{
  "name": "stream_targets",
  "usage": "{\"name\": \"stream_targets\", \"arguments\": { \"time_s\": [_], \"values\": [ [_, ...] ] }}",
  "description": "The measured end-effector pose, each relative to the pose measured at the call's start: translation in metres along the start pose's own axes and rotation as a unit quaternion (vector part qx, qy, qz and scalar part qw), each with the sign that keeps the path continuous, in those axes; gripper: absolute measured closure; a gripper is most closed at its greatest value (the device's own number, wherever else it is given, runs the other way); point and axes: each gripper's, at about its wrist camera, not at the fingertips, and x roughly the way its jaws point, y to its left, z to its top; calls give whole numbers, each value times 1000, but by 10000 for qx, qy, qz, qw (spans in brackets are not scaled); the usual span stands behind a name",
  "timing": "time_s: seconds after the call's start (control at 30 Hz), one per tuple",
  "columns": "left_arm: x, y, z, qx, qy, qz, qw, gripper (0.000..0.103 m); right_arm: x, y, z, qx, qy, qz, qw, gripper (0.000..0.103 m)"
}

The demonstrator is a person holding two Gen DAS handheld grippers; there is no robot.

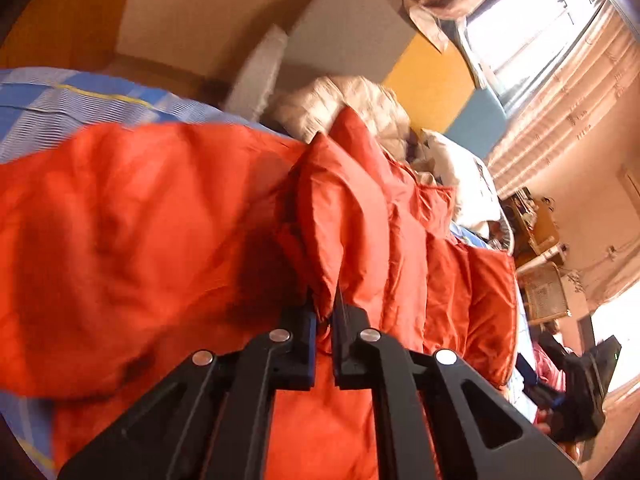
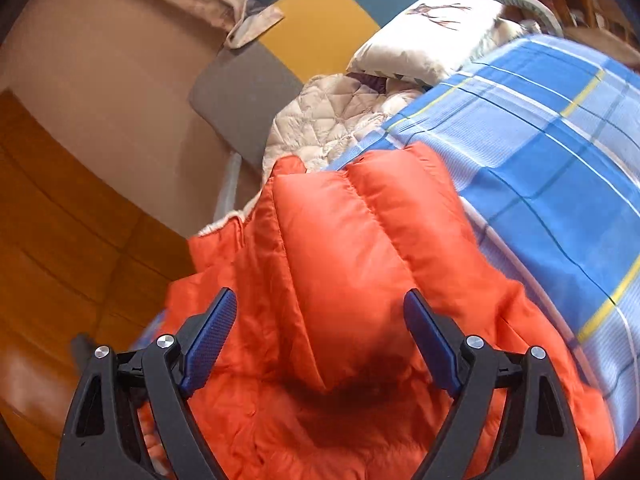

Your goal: Fold large clothes

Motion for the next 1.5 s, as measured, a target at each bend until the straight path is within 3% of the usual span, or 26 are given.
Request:
{"name": "stream_targets", "arguments": {
  "time_s": [0.1, 0.2, 0.3, 0.37, 0.4, 0.47, 0.5, 0.7, 0.9, 1.1, 1.13, 1.27, 1.5],
  "values": [
    [-19, 19, -10, -94, -159, 333, 9993, 99, 26, 15, -5, -401, 257, -328, 9983, 25],
    [-11, 34, -19, 85, 5, 818, 9966, 98, 61, 23, -18, -784, 562, -968, 9906, 34],
    [2, 34, -22, 288, 145, 1074, 9937, 95, 79, 28, -27, -1180, 558, -1422, 9812, 34],
    [-1, 31, -23, 294, 97, 1201, 9923, 92, 81, 29, -25, -1207, 579, -1510, 9794, 34],
    [-5, 30, -23, 265, 58, 1263, 9916, 70, 80, 29, -24, -1220, 607, -1497, 9793, 32],
    [-22, 32, -25, 108, -148, 1184, 9928, 46, 68, 31, -26, -1212, 573, -1467, 9801, 26],
    [-33, 35, -27, 37, -281, 1217, 9922, 42, 63, 32, -27, -1210, 521, -1487, 9801, 22],
    [-89, 77, -46, -466, -660, 1296, 9883, 41, 21, 48, -57, -1443, 323, -1299, 9804, 20],
    [-139, 145, -69, -1053, -905, 1688, 9758, 37, 0, 61, -98, -1990, 419, -1381, 9693, 20],
    [-182, 233, -82, -2134, -1182, 1959, 9498, 37, -6, 68, -129, -2312, 460, -1505, 9601, 20],
    [-190, 249, -82, -2332, -1268, 2032, 9425, 37, -5, 68, -130, -2315, 472, -1512, 9598, 20],
    [-208, 282, -82, -2662, -1471, 2171, 9276, 37, 0, 68, -133, -2369, 455, -1626, 9567, 20],
    [-202, 314, -67, -2981, -1536, 2042, 9197, 37, 10, 71, -145, -2608, 497, -1852, 9462, 17]
  ]
}}
